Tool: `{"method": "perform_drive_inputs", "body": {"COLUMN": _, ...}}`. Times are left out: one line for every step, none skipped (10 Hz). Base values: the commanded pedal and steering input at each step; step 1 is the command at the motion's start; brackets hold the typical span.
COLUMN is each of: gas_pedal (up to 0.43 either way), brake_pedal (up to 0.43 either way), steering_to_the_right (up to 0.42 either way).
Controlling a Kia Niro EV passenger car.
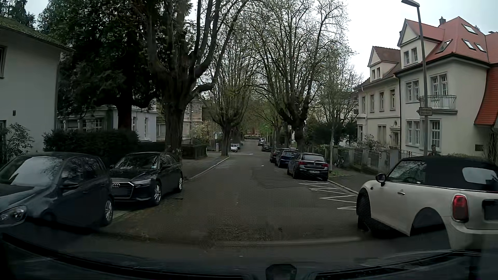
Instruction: Follow the waypoints while adhering to traffic rules and regulations
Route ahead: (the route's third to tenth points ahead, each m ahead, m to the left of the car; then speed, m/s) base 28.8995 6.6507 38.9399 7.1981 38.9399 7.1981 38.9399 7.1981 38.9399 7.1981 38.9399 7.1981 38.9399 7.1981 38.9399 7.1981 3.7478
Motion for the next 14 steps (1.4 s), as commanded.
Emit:
{"method": "perform_drive_inputs", "body": {"gas_pedal": 0.0, "brake_pedal": 0.183, "steering_to_the_right": 0.014}}
{"method": "perform_drive_inputs", "body": {"gas_pedal": 0.0, "brake_pedal": 0.201, "steering_to_the_right": 0.013}}
{"method": "perform_drive_inputs", "body": {"gas_pedal": 0.0, "brake_pedal": 0.207, "steering_to_the_right": 0.013}}
{"method": "perform_drive_inputs", "body": {"gas_pedal": 0.0, "brake_pedal": 0.22, "steering_to_the_right": 0.013}}
{"method": "perform_drive_inputs", "body": {"gas_pedal": 0.0, "brake_pedal": 0.226, "steering_to_the_right": 0.013}}
{"method": "perform_drive_inputs", "body": {"gas_pedal": 0.0, "brake_pedal": 0.226, "steering_to_the_right": 0.014}}
{"method": "perform_drive_inputs", "body": {"gas_pedal": 0.0, "brake_pedal": 0.238, "steering_to_the_right": 0.014}}
{"method": "perform_drive_inputs", "body": {"gas_pedal": 0.0, "brake_pedal": 0.244, "steering_to_the_right": 0.013}}
{"method": "perform_drive_inputs", "body": {"gas_pedal": 0.0, "brake_pedal": 0.25, "steering_to_the_right": 0.012}}
{"method": "perform_drive_inputs", "body": {"gas_pedal": 0.0, "brake_pedal": 0.256, "steering_to_the_right": 0.012}}
{"method": "perform_drive_inputs", "body": {"gas_pedal": 0.0, "brake_pedal": 0.262, "steering_to_the_right": 0.011}}
{"method": "perform_drive_inputs", "body": {"gas_pedal": 0.0, "brake_pedal": 0.268, "steering_to_the_right": 0.009}}
{"method": "perform_drive_inputs", "body": {"gas_pedal": 0.0, "brake_pedal": 0.268, "steering_to_the_right": 0.009}}
{"method": "perform_drive_inputs", "body": {"gas_pedal": 0.0, "brake_pedal": 0.268, "steering_to_the_right": 0.009}}
